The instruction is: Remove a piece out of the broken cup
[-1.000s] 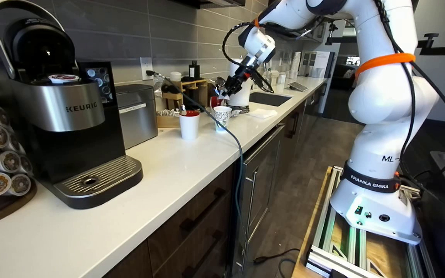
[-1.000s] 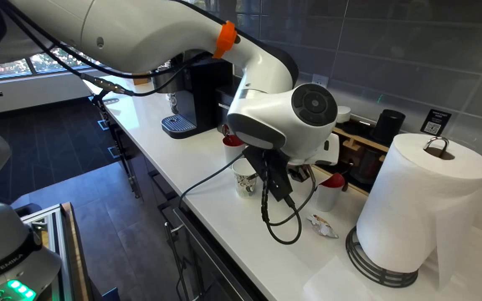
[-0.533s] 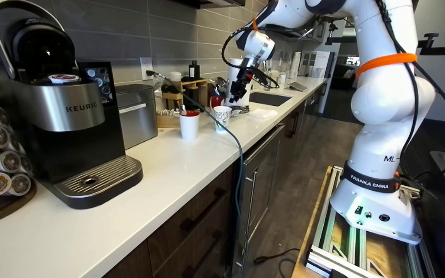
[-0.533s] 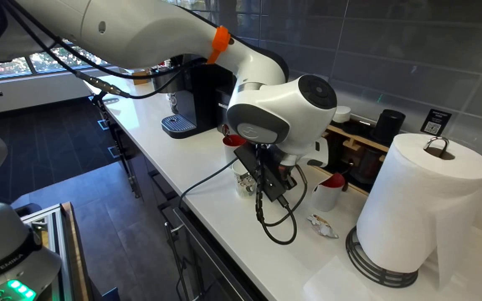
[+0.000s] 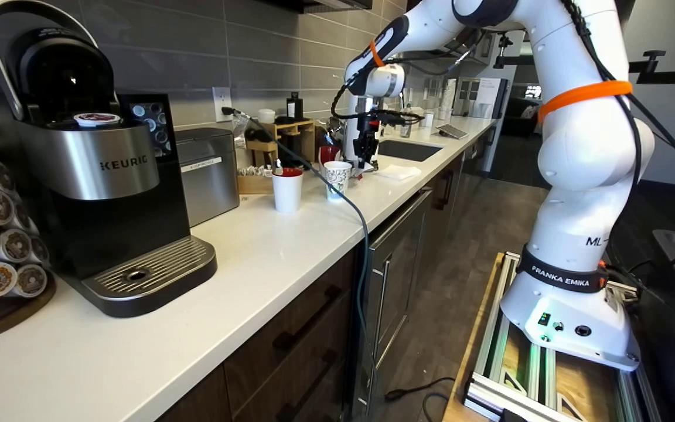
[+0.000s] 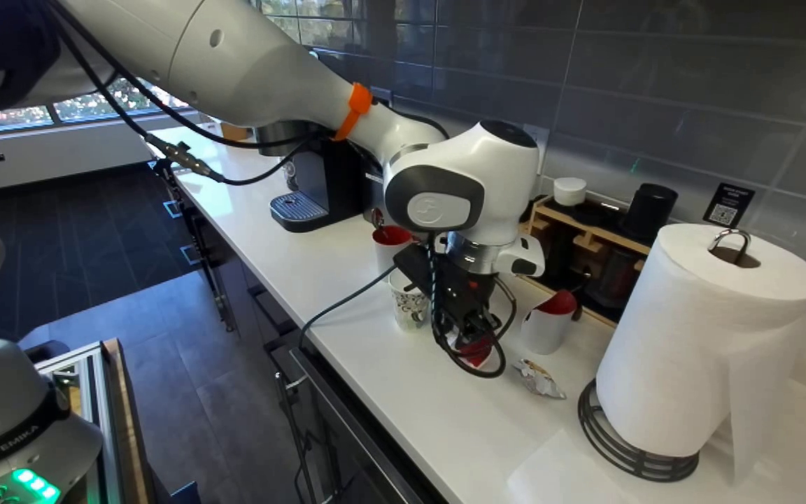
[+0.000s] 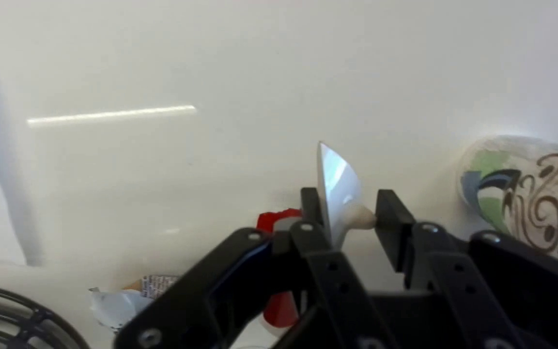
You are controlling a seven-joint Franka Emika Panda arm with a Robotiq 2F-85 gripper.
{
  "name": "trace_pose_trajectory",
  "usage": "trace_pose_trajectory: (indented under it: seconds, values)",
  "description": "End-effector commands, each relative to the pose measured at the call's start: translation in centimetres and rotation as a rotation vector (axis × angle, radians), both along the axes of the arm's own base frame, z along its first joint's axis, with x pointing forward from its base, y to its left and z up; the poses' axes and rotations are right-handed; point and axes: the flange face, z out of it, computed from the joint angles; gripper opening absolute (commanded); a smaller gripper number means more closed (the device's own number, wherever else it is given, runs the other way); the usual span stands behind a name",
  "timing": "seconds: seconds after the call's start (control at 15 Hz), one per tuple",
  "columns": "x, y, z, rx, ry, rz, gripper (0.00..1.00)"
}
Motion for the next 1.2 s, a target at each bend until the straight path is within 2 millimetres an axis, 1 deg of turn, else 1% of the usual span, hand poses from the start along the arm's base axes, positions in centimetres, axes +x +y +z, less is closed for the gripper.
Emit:
trace_pose_trajectory:
  seconds: [0.0,0.47,0.6,0.8,0.87,0.93,1.0,1.07,1.13]
  values:
    - [-0.2,0.2,-0.7,-0.145,0.104,0.042,0.09]
    - [0.7,1.4,-3.3,-0.309,0.255,0.155,0.09]
    - [1.2,2.1,-4.0,-0.324,0.284,0.178,0.09]
    - [2.2,3.0,-4.2,-0.314,0.309,0.192,0.09]
    - [2.6,3.3,-4.2,-0.307,0.315,0.192,0.17]
    - [2.9,3.6,-4.2,-0.301,0.317,0.194,0.38]
    - [3.2,3.8,-4.2,-0.296,0.321,0.196,0.51]
    - [3.6,3.9,-4.0,-0.285,0.316,0.194,0.62]
    - [3.8,4.1,-4.0,-0.276,0.317,0.190,0.63]
